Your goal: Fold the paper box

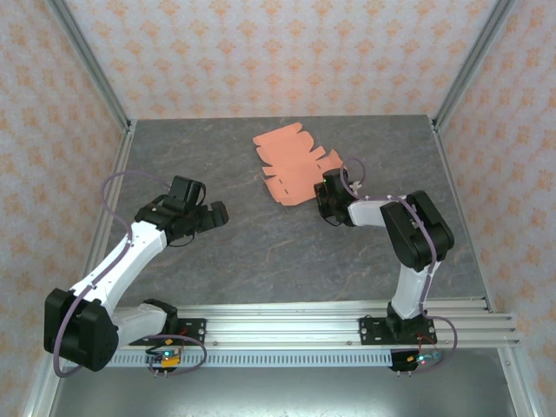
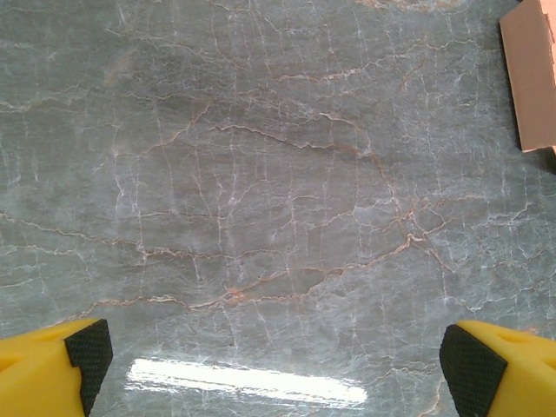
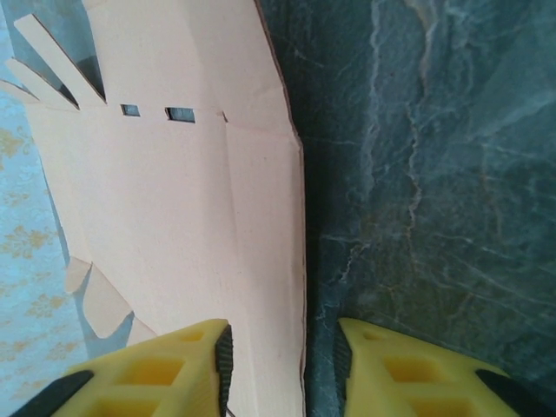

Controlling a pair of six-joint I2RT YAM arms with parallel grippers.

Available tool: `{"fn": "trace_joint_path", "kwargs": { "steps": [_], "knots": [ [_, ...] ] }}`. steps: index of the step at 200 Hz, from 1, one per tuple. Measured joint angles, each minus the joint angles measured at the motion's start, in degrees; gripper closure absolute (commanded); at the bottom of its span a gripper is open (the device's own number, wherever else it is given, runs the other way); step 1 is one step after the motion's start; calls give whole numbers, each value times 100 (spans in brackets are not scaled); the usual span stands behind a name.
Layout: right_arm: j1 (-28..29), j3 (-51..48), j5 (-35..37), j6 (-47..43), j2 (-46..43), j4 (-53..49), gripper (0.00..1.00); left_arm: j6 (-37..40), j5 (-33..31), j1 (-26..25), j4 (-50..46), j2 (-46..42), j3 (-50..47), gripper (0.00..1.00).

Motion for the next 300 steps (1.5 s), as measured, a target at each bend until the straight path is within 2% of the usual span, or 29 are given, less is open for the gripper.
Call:
{"fn": "trace_joint_path", "kwargs": {
  "steps": [34,67,93,114,140,176,199,224,262,300],
  "knots": [
    [0,0,74,-157,136,247,97,81,-90,0,-13,-9,0,0],
    [0,0,61,-442,125,463,100,131,-136,-2,-96,-74,13,0],
    [0,0,-61,-1152,-262,138,100,269,-269,0,-262,-205,140,0],
    [-2,22,-437,-2116,-870,-227,100,396,-417,0,-341,-348,315,0],
    [-2,535,-1300,-3738,-1285,-1115,100,573,-544,-2,-374,-437,538,0],
    [2,2009,-2293,-6474,-1285,-3427,100,767,-575,-2,-358,-437,737,0],
    [0,2994,-2347,-7805,-1075,-4828,100,846,-573,0,-354,-422,739,0],
    [0,3794,-2337,-9123,-581,-5860,100,872,-573,0,-348,-328,739,0],
    [0,4548,-2417,-10896,221,-6909,100,1005,-496,0,-310,-323,739,0],
    [33,5274,-2498,-12622,533,-7429,100,1471,85,0,339,-874,378,0]
  ]
}}
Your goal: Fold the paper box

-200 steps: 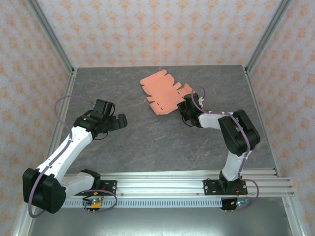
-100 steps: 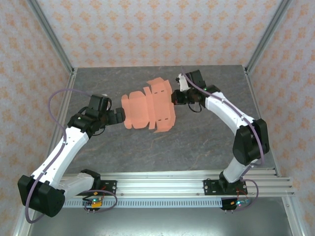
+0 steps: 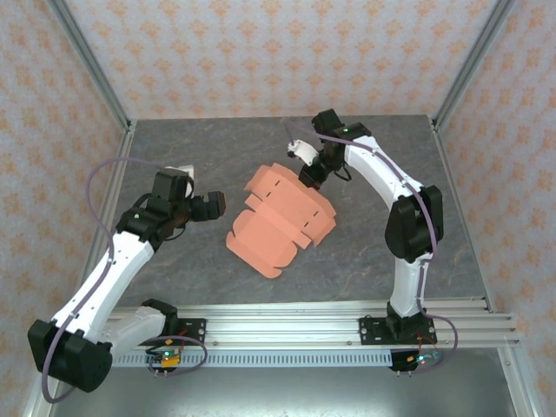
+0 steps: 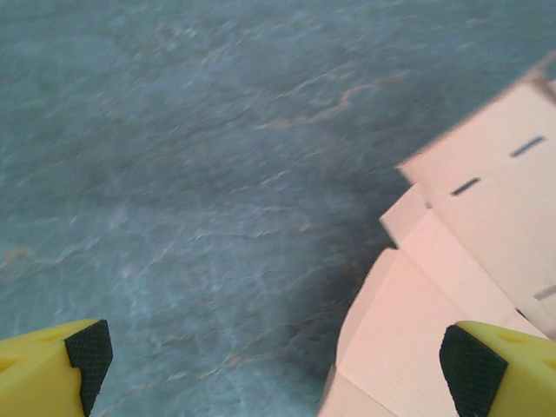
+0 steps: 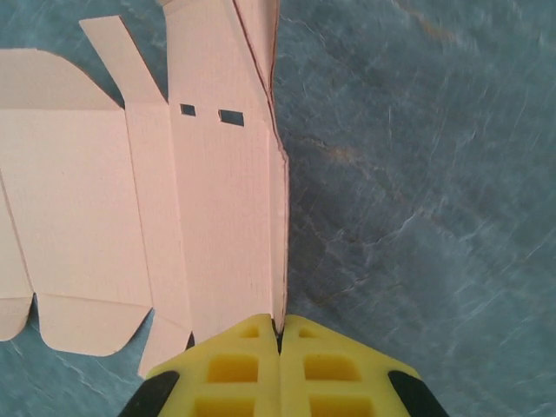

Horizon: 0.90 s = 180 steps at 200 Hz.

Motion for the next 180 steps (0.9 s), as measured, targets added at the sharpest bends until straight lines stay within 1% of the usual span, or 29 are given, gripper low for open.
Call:
{"fn": "trace_joint_path", "kwargs": {
  "steps": [21,36,52,61,66,85,93,115,120,135,161,180],
  "knots": [
    [166,52,317,-986,11,-17,100,155,282,0,468,-291,-341,0],
    [415,26,763,-1622,76,66,100,179,415,0,723,-321,-533,0],
    [734,-155,1274,-2190,138,391,100,177,514,-2,903,-297,-695,0],
    [881,-278,1473,-2417,166,592,94,175,577,-2,975,-295,-789,0],
    [970,-358,1580,-2538,177,726,87,173,597,0,1014,-295,-846,0],
    [1193,-503,1816,-2756,186,1040,69,81,662,0,1200,-313,-1139,0],
    [1241,-503,1849,-2765,188,1139,67,-11,680,0,1281,-334,-1283,0],
    [1255,-564,1845,-2422,146,1482,62,-319,704,0,1486,-352,-1641,0],
    [1237,-669,1840,-2280,90,1613,59,-389,713,-2,1532,-341,-1698,0],
    [1158,-1110,1781,-1744,-192,1932,57,-586,730,0,1633,-216,-1775,0],
    [922,-2114,1606,-267,-1001,2518,55,-824,935,0,1912,264,-1777,0],
    [743,-2723,1725,1259,-1617,3012,54,-1005,1250,0,2155,717,-1775,1]
  ]
}}
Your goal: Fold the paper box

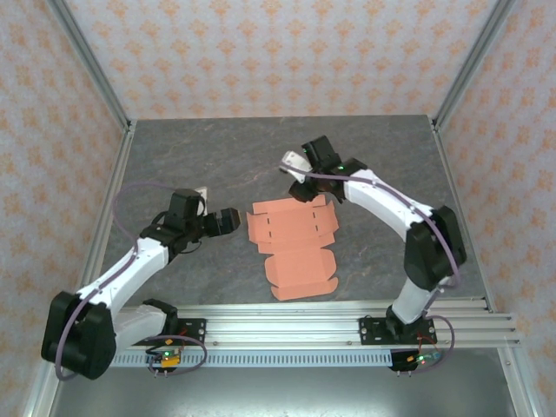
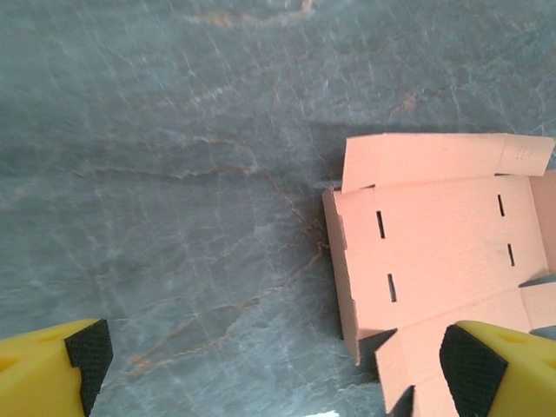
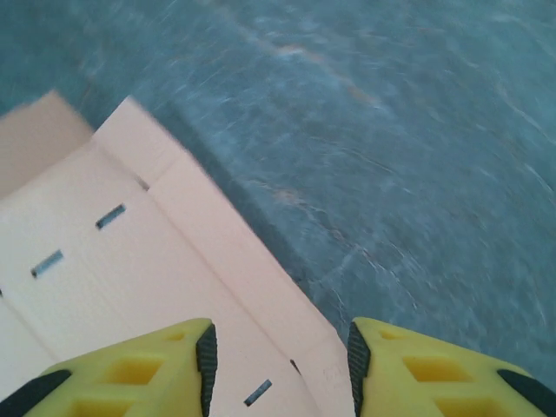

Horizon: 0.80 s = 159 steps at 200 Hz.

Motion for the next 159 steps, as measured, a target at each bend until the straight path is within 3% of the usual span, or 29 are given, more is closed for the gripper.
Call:
{"fn": "trace_joint_path", "kwargs": {
  "steps": [39,71,92,112,146,159],
  "knots": [
    [-417,-363,844,4000,-442,125,51,-225,682,-2,157,1174,249,11],
    [-944,-584,273,6457,-205,-2,45,-208,868,-90,96,1803,634,23],
    [-986,-1095,-168,7442,-140,271,44,-173,826,-352,74,2015,872,27],
    [-901,-1145,-374,7919,48,306,44,-136,671,-619,46,2177,1045,38],
    [-669,-907,-393,8290,81,267,43,-133,415,-737,37,2538,1147,80],
    [-608,-748,-400,8609,81,170,43,-153,354,-737,37,2601,1147,92]
  ]
}}
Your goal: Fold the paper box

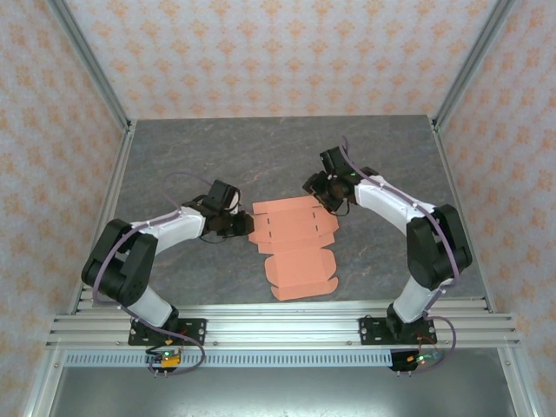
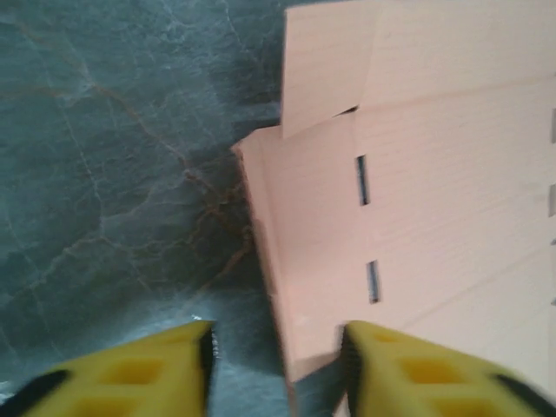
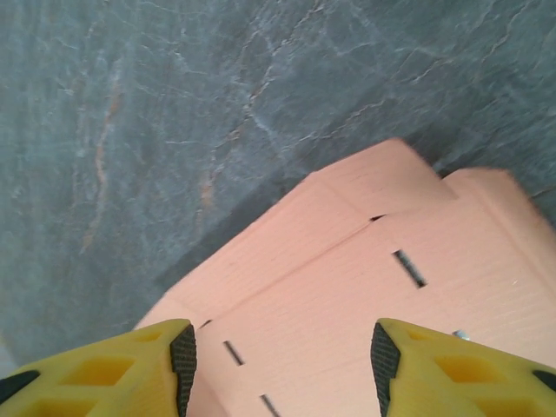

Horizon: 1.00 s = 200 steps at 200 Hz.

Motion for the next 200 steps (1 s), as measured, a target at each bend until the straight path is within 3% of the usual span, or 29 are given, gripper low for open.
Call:
{"fn": "trace_joint_path", "kwargs": {
  "steps": [14,44,78,127,200],
  "knots": [
    [17,68,-35,516,0,-31,42,48,7,-2,52,-26,0,100],
    [170,-212,-280,1974,4,234,42,83,13,-22,378,-413,-179,100],
    [483,-267,-671,3141,234,732,41,37,-13,-22,1141,-1432,-813,100],
    [476,212,-870,3871,673,1145,41,-2,-33,-28,2022,-2181,-1467,100],
    [474,584,-1014,4291,796,1392,37,323,-81,-61,2356,-2356,-1663,100]
  ]
}}
